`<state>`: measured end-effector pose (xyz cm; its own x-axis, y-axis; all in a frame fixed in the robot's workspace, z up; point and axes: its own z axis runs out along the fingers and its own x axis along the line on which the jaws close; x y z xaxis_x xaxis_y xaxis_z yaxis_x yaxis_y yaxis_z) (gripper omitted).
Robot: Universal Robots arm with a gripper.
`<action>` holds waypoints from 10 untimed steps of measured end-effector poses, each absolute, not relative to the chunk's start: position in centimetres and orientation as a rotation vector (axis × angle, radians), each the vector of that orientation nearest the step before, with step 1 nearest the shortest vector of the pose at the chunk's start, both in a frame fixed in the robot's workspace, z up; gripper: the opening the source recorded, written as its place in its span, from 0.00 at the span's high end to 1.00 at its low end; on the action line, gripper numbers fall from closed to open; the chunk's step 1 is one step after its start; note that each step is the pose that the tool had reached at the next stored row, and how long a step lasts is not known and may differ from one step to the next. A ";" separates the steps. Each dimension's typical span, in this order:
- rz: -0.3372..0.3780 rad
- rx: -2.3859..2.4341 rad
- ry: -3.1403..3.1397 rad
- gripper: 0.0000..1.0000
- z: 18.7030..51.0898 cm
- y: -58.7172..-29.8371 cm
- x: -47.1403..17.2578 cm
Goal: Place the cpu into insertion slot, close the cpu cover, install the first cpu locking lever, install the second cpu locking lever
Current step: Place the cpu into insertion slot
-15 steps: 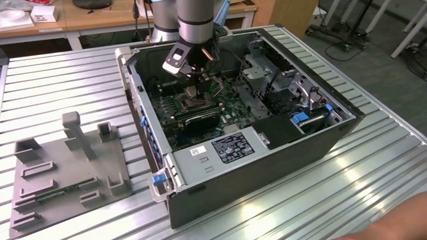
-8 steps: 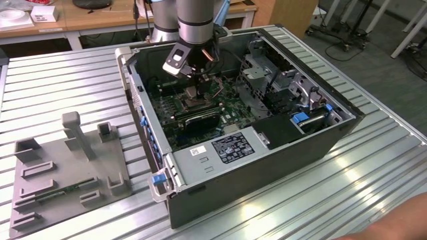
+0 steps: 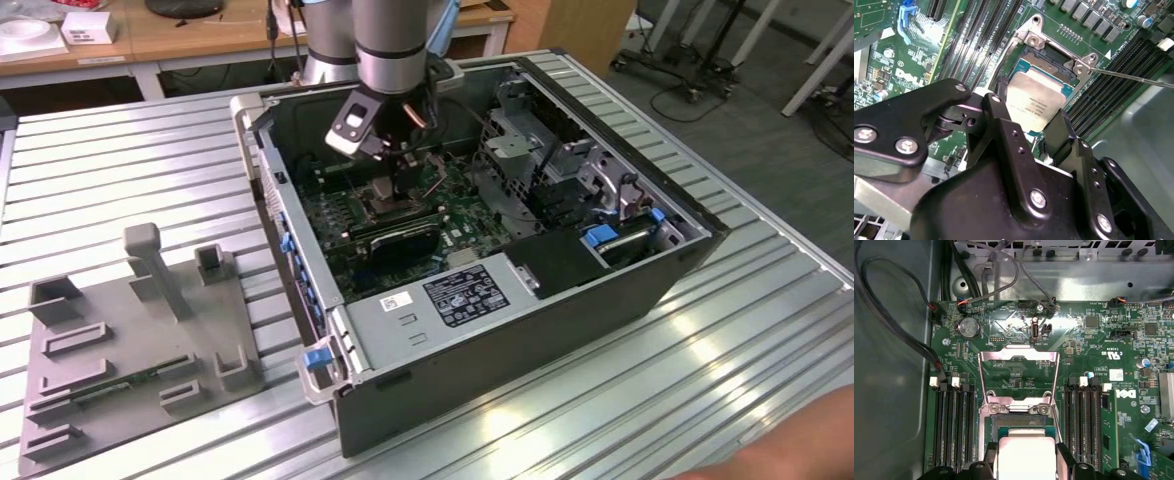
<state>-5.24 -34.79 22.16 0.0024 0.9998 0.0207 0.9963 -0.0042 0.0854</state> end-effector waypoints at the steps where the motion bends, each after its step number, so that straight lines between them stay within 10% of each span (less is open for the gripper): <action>1: 0.116 2.195 2.179 0.46 22.1 -34.8 -5.2; 10: 0.116 2.221 2.152 0.46 21.8 -34.8 -5.2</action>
